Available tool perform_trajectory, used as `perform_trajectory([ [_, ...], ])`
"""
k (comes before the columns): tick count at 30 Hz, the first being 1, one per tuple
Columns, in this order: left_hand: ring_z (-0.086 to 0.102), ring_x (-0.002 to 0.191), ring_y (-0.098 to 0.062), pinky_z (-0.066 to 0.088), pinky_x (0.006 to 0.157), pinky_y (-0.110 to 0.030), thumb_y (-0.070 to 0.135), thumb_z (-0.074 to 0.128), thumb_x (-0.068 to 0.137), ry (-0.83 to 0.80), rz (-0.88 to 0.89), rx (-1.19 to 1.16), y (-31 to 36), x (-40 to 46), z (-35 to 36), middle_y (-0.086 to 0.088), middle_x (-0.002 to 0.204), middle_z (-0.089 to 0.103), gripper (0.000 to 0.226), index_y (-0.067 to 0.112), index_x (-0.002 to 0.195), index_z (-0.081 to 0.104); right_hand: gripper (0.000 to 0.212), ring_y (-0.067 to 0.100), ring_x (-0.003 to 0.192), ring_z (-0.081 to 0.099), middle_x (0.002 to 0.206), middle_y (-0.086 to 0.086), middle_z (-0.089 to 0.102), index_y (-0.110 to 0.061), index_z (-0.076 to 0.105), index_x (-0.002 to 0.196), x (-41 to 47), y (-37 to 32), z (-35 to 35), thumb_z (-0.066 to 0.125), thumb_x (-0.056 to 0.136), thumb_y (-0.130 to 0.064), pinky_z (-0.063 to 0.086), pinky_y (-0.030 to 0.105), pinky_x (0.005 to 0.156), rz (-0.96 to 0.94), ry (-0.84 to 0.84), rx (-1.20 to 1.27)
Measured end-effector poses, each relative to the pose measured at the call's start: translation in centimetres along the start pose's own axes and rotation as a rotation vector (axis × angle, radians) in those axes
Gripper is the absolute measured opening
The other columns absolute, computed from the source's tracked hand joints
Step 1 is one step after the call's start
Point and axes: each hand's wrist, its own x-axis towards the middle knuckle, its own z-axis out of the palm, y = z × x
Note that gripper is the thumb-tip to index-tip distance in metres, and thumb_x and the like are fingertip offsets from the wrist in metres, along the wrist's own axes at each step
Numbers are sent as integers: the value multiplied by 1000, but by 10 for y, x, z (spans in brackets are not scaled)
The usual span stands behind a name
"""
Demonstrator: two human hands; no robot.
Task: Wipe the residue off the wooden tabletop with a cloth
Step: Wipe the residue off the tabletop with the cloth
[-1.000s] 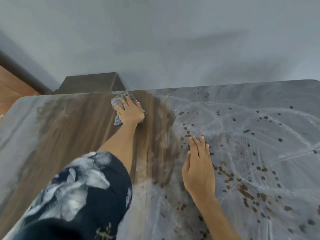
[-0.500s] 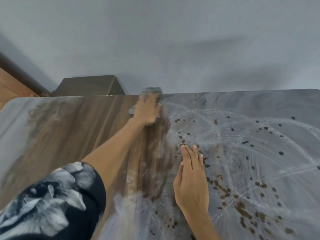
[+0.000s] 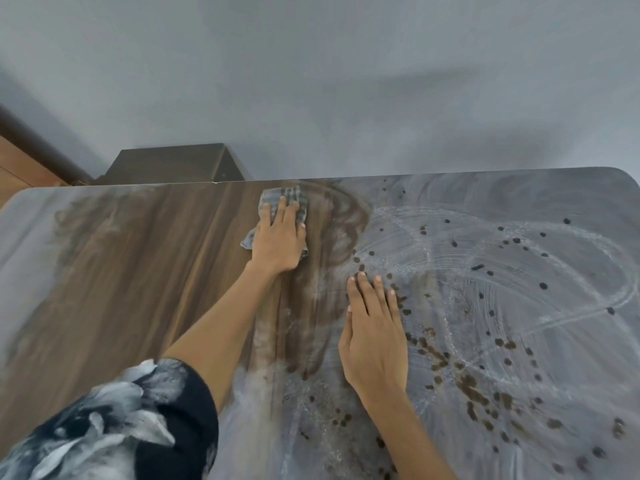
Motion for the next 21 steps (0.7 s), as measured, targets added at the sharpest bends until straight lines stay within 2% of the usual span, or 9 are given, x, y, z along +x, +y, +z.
perform_trajectory([
  [3,0,143,-17,-10,113,-27,26,26,101,14,202,-66,25,-66,-18,-11,154,17,48,6,144,24,49,25,130,44,136,8,52,-6,52,130,-1,0,-1,40,84,-16,25,39,112,-21,2,-11],
  [6,-10,141,-13,-4,115,-27,41,17,95,-73,469,-62,6,-146,-19,2,155,12,55,19,145,26,55,26,129,44,136,9,52,-6,52,130,0,-1,-3,58,75,-6,27,40,112,-23,-2,-10],
  [8,-8,142,-11,-2,116,-24,49,16,94,-133,531,-56,-26,-174,-19,11,152,9,56,25,143,30,59,27,128,46,134,9,53,-5,54,128,0,-1,-5,67,71,-5,29,43,108,-19,-14,-9],
  [11,-2,142,-11,10,117,-31,56,19,93,-106,325,-126,-59,-157,-25,11,152,12,62,22,141,35,61,27,128,46,134,9,53,-5,54,128,-1,-2,-6,70,69,-4,26,44,106,-14,-36,-1],
  [14,4,144,-26,14,114,-41,30,36,98,-20,-129,-190,-53,-103,-21,-3,155,16,48,14,143,30,58,24,136,34,144,8,42,-6,44,137,-3,-1,-8,59,81,-5,14,38,112,-12,-69,20],
  [16,11,142,-30,16,113,-42,21,40,97,7,-259,-251,-26,-94,-17,-6,154,20,47,15,143,30,56,22,142,21,151,6,31,-8,33,143,-5,0,-9,48,89,-6,4,33,114,-27,-90,51],
  [17,17,140,-28,19,113,-41,17,42,96,39,-167,-281,-12,-106,-13,-6,152,26,47,15,142,32,55,20,143,16,152,5,27,-9,29,144,-5,1,-10,44,91,-7,0,32,114,-32,-95,59],
  [19,20,138,-14,19,116,-31,16,41,94,-7,185,-318,14,-161,-7,3,148,30,47,21,140,35,55,19,144,12,153,4,24,-9,27,145,-5,0,-12,40,92,-7,-3,30,114,-34,-100,78],
  [21,-10,140,0,0,116,-22,33,27,94,-147,376,-302,24,-233,-7,22,152,4,49,37,143,20,55,19,144,13,153,5,25,-9,28,145,-4,-1,-13,41,91,-7,-3,29,114,-29,-97,94],
])
